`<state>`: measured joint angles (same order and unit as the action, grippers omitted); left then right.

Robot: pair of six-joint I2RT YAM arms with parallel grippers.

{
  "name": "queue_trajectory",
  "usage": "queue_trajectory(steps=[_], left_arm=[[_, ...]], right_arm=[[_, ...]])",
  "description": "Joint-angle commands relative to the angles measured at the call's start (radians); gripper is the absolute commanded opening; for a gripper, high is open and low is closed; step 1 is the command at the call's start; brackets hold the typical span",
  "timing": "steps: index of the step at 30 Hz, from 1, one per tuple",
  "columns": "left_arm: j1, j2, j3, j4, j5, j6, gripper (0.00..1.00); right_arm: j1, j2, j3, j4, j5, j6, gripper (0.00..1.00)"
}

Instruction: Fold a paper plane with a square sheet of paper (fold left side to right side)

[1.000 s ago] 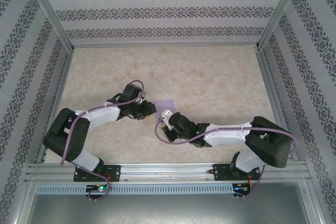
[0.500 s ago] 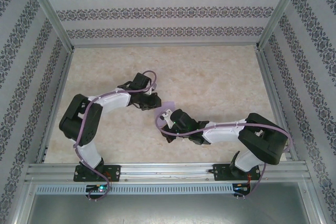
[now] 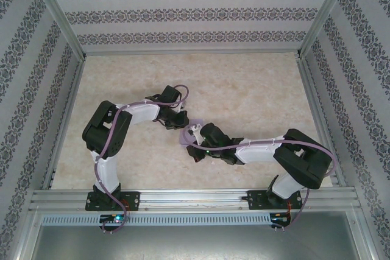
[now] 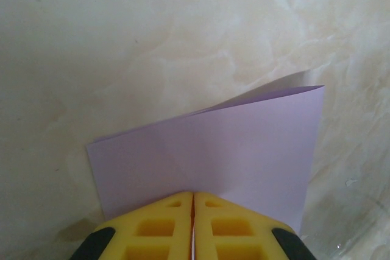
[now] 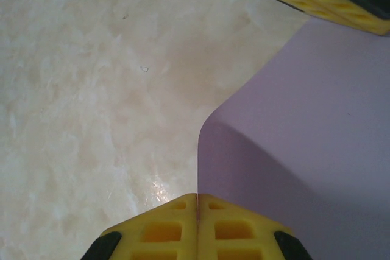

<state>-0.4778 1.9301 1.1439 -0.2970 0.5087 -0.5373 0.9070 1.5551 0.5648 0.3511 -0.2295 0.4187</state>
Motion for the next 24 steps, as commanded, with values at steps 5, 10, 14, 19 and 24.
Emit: queue_trajectory(steps=[5, 10, 14, 19, 24], left_arm=[[-0.01, 0.032, -0.028, -0.076, -0.089, 0.025, 0.07], [-0.011, 0.025, -0.041, -0.082, -0.112, 0.02, 0.06], [-0.012, 0.02, -0.048, -0.082, -0.119, 0.018, 0.06], [-0.013, 0.02, -0.048, -0.08, -0.117, 0.016, 0.06], [-0.013, 0.018, -0.049, -0.079, -0.118, 0.016, 0.06]], right_arm=[[-0.054, 0.005, -0.024, 0.025, -0.045, 0.085, 0.0], [-0.095, 0.012, -0.019, 0.005, -0.062, 0.124, 0.0], [-0.11, 0.016, -0.01, -0.017, -0.058, 0.125, 0.0], [-0.118, 0.037, 0.011, -0.05, -0.054, 0.113, 0.0], [-0.123, 0.051, 0.014, -0.052, -0.048, 0.116, 0.0]])
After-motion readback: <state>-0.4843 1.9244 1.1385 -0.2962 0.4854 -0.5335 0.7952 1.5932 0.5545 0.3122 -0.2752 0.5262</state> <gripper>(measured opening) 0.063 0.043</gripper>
